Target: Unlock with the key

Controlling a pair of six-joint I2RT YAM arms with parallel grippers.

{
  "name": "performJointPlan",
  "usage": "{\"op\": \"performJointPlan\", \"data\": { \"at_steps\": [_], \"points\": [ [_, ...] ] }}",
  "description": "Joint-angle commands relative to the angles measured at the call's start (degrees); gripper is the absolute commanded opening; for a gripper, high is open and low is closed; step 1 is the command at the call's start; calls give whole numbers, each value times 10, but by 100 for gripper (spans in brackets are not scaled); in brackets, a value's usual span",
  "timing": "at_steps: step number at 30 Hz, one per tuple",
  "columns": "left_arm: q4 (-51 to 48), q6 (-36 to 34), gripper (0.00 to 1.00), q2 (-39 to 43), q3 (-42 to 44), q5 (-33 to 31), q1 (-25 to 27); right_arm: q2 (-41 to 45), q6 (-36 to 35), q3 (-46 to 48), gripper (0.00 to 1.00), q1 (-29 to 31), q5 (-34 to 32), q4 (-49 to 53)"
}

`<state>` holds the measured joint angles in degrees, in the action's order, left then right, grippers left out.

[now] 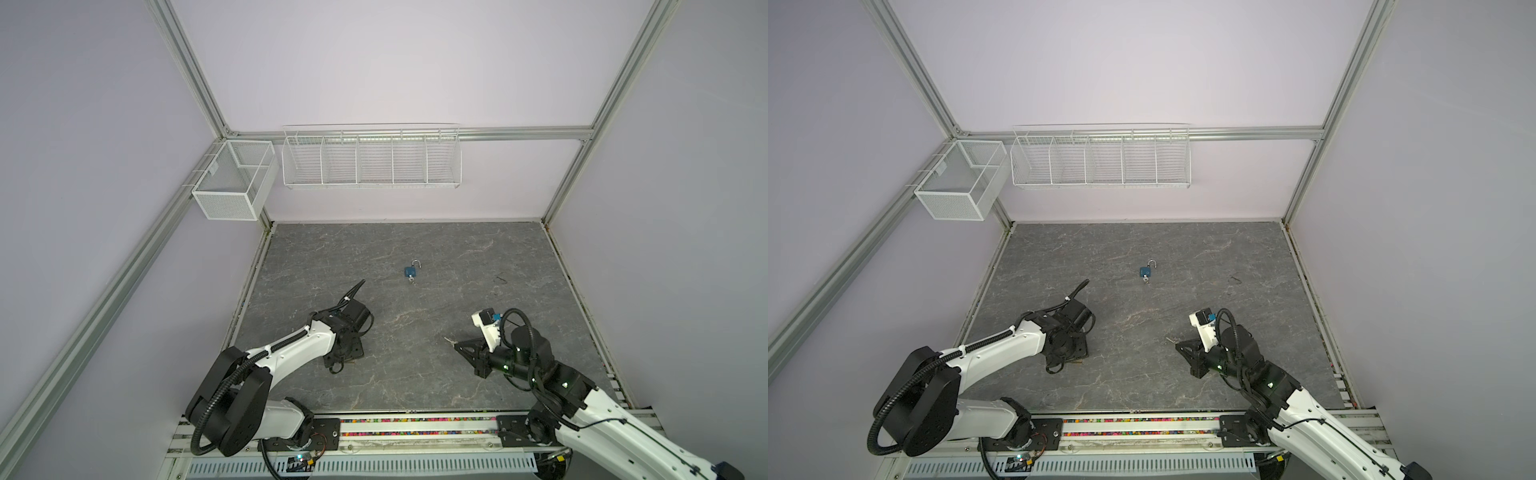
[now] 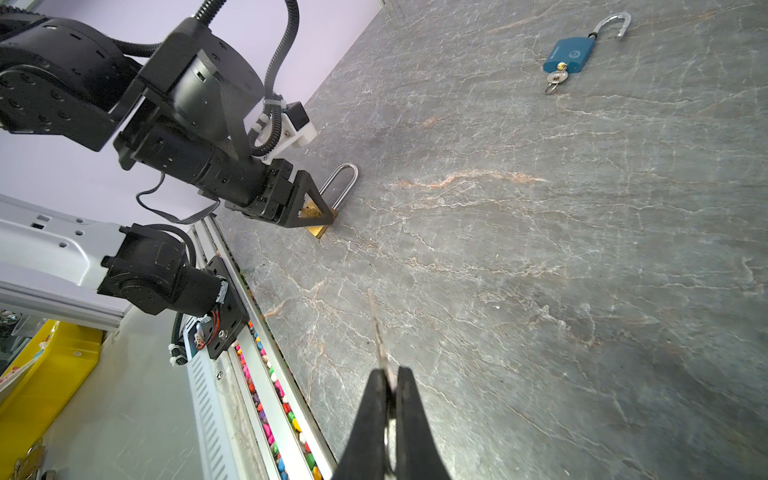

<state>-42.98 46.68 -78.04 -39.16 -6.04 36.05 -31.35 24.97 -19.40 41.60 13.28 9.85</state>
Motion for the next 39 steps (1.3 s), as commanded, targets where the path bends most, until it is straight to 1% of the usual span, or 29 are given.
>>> {"op": "performJointPlan", "data": {
  "at_steps": [1,6,10,11,14,16,19,23,29,32,33,39],
  "points": [
    [35,11,67,-4,-2,42,14,2,-11,-8,6,-2,-3,-4],
    [48,40,73,-11,-15,38,43,-3,-15,-13,6,-3,-2,-3],
    [66,44,87,-25,-30,38,56,-4,-19,-17,6,-3,-2,1],
    [60,41,88,-33,-39,33,59,-4,-20,-18,6,-2,-2,3],
    [4,39,88,-61,-73,-5,60,-2,-23,-23,6,-3,-2,13],
    [-29,48,85,-75,-89,-27,60,4,-24,-24,6,-3,-4,19],
    [-48,69,82,-93,-97,-33,60,12,-24,-21,6,-2,-7,23],
    [-20,107,79,-88,-77,-28,60,15,-25,-20,6,-2,0,22],
    [-8,144,77,-86,-65,-19,60,16,-32,-24,6,-3,1,31],
    [14,150,75,-84,-46,-8,53,18,-29,-20,6,-3,-1,27],
    [21,165,75,-85,-41,-4,49,17,-28,-19,6,-2,-1,25],
    [41,159,73,-87,-27,7,35,16,-29,-22,6,-3,3,30]
  ]
}}
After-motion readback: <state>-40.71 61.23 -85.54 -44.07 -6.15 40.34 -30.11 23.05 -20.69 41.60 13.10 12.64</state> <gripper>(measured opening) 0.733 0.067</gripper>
